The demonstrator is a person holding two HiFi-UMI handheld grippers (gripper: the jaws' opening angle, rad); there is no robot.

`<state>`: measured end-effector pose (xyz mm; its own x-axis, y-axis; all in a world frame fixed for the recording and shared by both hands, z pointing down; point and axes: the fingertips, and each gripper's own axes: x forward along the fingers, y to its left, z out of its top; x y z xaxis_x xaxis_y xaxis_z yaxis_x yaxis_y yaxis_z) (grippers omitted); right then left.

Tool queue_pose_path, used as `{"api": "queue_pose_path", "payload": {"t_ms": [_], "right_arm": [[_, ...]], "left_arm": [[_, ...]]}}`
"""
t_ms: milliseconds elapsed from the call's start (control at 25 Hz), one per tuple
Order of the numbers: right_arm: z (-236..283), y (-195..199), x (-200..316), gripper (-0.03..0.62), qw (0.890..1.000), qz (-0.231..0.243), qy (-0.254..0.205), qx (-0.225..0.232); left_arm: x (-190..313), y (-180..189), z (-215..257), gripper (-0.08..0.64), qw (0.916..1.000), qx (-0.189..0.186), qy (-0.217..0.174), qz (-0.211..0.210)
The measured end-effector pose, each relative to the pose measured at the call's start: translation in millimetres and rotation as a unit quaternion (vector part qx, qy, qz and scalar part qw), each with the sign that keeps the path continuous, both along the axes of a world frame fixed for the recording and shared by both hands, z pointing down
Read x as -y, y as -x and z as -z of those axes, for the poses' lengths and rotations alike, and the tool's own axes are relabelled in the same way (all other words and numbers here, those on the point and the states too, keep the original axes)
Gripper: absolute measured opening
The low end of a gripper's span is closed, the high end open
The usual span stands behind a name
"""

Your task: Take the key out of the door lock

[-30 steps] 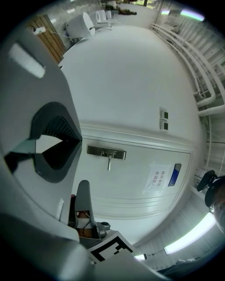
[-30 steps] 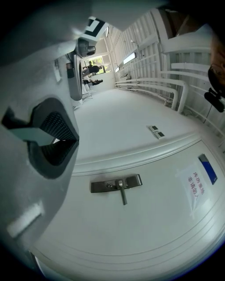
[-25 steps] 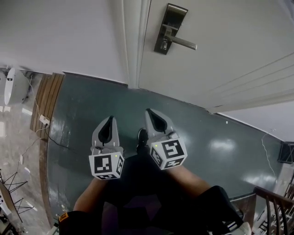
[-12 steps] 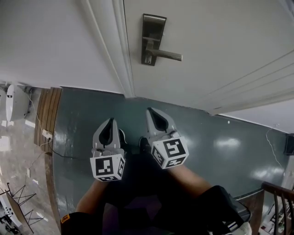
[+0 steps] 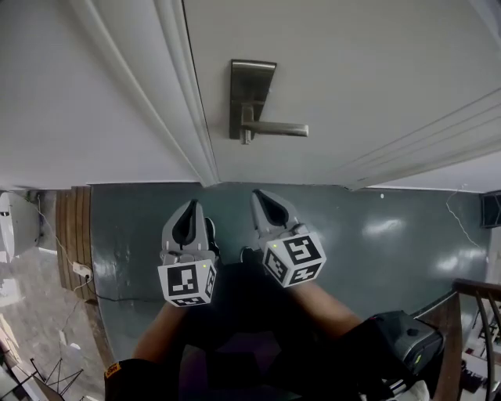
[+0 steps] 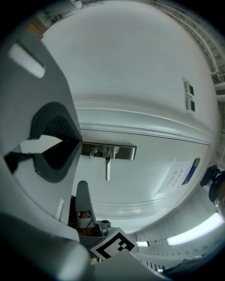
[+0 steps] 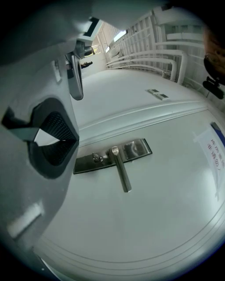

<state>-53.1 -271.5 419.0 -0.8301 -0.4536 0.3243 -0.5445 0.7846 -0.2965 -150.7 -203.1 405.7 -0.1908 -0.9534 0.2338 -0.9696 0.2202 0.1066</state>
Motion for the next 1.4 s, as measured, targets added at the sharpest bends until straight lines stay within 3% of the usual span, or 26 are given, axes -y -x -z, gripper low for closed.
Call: {"api": "queue_pose_path", "payload": {"t_ms": [200, 280, 440, 640, 800, 1120, 1240, 1400], "right_arm": [[-4, 34, 28, -0.008, 0.996, -0.032, 0.070, 0.053], [-8, 44, 36, 0.062, 0.989, -0.047, 0.113, 0.083], [-19, 55, 54, 0.098, 0.967, -0.085, 0.190, 0.148], [-27, 57, 83, 0.107, 0.930, -0.139, 0.248, 0.232], [-23, 59, 97, 0.107, 0.900, -0.166, 0.275, 0.294], [-26, 62, 115, 0.087, 0.863, -0.194, 0.305, 0.352], [-24, 63, 117, 0.031, 0.856, -0.196, 0.308, 0.366], [-22, 63, 114, 0.021, 0.845, -0.193, 0.315, 0.387]], "left_arm": [[40, 35, -5, 0.018, 0.9986, -0.001, 0.001, -0.052], [52, 46, -9, 0.018, 0.9975, -0.003, 0.004, -0.071], [68, 61, -16, 0.018, 0.9941, -0.002, 0.012, -0.108], [85, 76, -21, 0.018, 0.9883, 0.014, 0.015, -0.151], [95, 76, -25, 0.018, 0.9812, 0.023, 0.020, -0.191], [112, 65, -31, 0.018, 0.9677, 0.034, 0.024, -0.249], [115, 62, -33, 0.018, 0.9645, 0.035, 0.027, -0.260], [116, 60, -34, 0.018, 0.9625, 0.033, 0.033, -0.267]]}}
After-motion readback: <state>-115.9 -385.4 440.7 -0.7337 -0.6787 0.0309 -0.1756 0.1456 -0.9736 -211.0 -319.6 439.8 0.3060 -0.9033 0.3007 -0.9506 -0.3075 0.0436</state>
